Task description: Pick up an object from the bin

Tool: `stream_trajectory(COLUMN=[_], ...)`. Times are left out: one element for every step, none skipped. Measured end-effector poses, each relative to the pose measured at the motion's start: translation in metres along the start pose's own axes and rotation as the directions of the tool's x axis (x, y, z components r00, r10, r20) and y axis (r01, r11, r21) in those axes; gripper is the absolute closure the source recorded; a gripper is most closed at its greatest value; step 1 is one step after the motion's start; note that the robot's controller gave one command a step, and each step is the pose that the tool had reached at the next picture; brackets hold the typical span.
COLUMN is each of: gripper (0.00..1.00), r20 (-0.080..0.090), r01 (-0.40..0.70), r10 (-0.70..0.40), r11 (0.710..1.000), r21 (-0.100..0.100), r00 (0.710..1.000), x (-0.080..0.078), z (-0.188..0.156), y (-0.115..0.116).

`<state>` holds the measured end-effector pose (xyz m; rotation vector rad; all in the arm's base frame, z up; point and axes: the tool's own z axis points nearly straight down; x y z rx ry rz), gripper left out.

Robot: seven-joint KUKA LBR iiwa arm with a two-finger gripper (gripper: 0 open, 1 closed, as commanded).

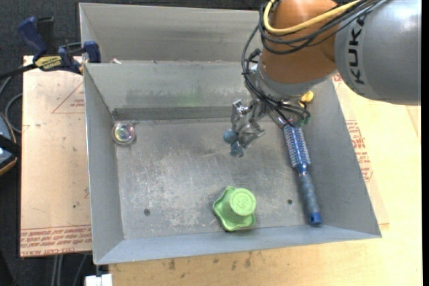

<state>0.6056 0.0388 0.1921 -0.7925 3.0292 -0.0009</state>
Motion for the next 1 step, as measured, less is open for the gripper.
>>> stream_trajectory(gripper=[1.00], r20=[-0.003], r01=[0.387], r10=[-0.387], r11=[0.922], r21=[-0.001], r00=[0.922], x=[0.0458], z=[-0.0901], y=[-0.0164])
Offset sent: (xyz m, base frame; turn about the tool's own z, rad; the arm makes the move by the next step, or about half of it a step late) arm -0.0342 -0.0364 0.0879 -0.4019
